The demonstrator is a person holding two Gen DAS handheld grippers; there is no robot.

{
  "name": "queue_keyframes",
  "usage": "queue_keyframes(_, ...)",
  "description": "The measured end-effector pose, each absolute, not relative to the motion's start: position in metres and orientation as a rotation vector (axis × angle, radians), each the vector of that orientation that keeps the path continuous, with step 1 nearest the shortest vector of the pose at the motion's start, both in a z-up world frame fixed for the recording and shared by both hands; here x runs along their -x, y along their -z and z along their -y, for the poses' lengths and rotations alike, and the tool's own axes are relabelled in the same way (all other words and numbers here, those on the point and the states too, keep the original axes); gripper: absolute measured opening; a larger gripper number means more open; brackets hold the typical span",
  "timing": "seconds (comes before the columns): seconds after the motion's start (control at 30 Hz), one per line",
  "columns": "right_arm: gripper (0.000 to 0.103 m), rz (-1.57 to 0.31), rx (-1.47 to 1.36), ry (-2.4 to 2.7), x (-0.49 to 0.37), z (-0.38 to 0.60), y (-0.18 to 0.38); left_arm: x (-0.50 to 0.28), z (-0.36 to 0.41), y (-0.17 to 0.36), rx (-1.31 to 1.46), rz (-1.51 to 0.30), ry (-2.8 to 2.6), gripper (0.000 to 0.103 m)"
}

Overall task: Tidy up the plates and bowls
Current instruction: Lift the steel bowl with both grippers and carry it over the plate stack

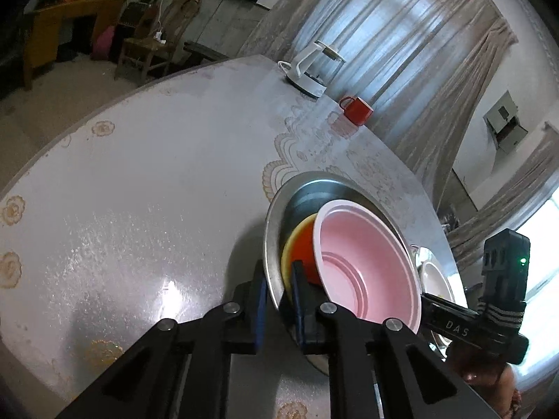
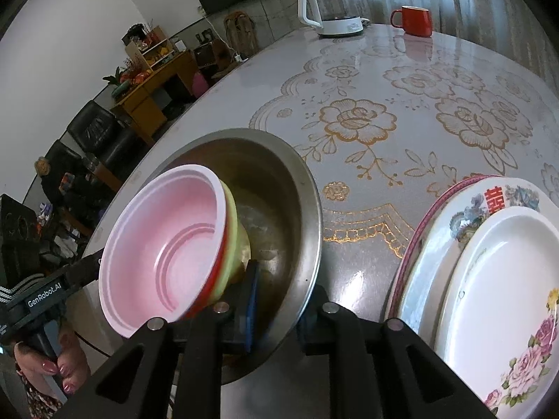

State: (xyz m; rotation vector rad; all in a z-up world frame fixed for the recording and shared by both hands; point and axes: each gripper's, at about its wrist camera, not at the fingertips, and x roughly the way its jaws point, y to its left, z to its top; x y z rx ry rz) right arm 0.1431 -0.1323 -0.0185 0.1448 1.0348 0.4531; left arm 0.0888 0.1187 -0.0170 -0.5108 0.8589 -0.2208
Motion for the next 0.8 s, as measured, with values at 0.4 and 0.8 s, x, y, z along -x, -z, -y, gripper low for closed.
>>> queue_keyframes(0.4,0.016,-1.034,-0.174,-0.434,-0.142,0.13,0.023,-0.082,-0.111,0.013,0.425,-0.814,0.171,0.014)
queue_keyframes(0.8,0.016,-0.961,-0.165,-0.44,-0.133,0.134,0.001,-0.071,-0.104,-0.013,0.36,-0.744,0.161,0.015)
